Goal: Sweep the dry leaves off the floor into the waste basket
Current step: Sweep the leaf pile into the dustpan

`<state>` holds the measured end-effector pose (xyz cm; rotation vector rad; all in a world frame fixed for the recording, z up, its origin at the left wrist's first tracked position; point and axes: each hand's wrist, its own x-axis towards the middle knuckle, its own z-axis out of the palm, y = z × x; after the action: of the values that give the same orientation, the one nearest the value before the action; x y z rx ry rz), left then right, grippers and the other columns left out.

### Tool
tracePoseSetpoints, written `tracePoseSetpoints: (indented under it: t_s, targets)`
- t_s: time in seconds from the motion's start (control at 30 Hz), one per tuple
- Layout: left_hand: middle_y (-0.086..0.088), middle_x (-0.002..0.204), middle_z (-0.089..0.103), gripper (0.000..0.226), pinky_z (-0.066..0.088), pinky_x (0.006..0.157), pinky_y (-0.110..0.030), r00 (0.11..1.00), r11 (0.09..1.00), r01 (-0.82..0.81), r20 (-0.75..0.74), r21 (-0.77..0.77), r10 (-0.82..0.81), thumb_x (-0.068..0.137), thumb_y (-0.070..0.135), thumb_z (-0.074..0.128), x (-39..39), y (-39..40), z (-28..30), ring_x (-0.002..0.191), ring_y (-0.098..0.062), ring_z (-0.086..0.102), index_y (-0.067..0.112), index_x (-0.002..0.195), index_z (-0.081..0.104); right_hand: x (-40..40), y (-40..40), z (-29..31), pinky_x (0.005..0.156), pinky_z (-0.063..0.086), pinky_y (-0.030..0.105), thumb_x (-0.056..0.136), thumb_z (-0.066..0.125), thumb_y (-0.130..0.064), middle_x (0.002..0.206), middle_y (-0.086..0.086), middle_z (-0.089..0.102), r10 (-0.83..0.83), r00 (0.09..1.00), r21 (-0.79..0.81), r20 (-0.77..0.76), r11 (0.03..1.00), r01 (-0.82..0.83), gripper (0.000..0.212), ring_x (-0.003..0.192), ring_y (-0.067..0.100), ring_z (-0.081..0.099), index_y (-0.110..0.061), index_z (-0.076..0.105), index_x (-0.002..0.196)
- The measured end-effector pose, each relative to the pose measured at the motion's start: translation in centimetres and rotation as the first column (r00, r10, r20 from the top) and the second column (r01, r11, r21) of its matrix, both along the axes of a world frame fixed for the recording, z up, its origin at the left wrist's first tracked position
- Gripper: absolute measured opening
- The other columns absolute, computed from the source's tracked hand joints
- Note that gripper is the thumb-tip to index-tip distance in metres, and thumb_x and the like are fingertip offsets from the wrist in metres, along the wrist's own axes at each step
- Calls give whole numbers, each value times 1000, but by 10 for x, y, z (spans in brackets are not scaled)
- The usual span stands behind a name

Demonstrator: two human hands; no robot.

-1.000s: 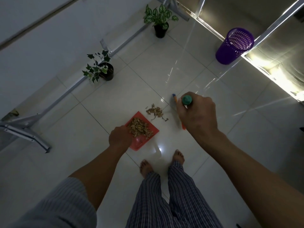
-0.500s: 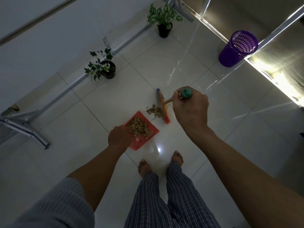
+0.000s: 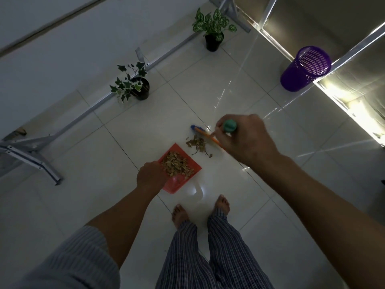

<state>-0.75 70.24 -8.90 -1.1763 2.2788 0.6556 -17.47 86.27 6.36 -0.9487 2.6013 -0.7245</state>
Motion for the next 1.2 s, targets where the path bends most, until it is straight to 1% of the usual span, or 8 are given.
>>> tracePoseSetpoints:
  t_s: [0.23,0.37,0.43,0.6,0.7,0.77,0.9,1.2]
  targets:
    - [-18,106,62,34,51,75,-35,1000,1000,-7,25,5,7,82,28,67,11,1,-11,98,-35,61,1,102,60,19,2,-18,72,58,42,91,65,-32,81,5,73,38,990,44,138,998,-45,17,75,22,68,-17,73,90]
    - [-19,107,60,27,46,74,-33,1000,1000,-10,6,-13,10,86,20,60,17,2,-17,99,-35,60,0,103,59,25,-2,-5,61,49,18,93,65,-34,82,-1,71,48,983,55,176,997,-59,17,72,9,62,-19,74,91]
    - [-19,108,60,28,47,75,-34,1000,1000,-12,16,-18,12,86,21,60,19,3,-18,101,-35,59,0,104,58,28,-3,5,60,46,13,94,64,-35,84,-3,71,60,984,49,166,996,-69,18,72,6,61,-20,74,93]
    - [-20,108,60,25,48,75,-34,1000,999,1,25,-33,0,85,14,58,22,4,-15,100,-36,59,-2,103,59,14,-3,37,73,60,31,91,67,-33,81,-6,71,-5,997,-46,80,999,9,13,75,9,68,-23,73,94]
    - [-20,107,60,24,48,76,-34,1000,999,-4,23,-41,5,85,13,56,26,3,-14,100,-36,59,-2,104,59,-2,1,53,72,58,25,92,66,-36,79,-7,68,-46,999,-41,-13,998,46,17,74,6,67,-22,73,98]
    - [-20,107,61,24,48,76,-35,1000,999,-10,20,-46,11,85,12,55,28,3,-14,100,-36,60,-2,104,60,-4,5,50,73,58,29,93,65,-35,82,-4,70,-39,999,-28,-36,999,38,17,75,10,67,-20,72,96]
    - [-19,104,62,24,50,72,-35,1000,999,-8,24,-38,9,84,15,60,31,6,-17,96,-35,62,-1,103,61,22,13,16,70,59,41,92,64,-32,78,3,72,3,1000,-20,-22,1000,-4,17,70,19,68,-17,73,90]
    - [-18,103,63,35,48,71,-33,999,1000,-19,-36,-12,19,82,29,69,36,9,-17,95,-34,61,1,100,60,63,27,2,70,59,37,90,67,-33,79,-1,75,39,989,-13,146,999,-38,15,73,14,68,-22,77,90]
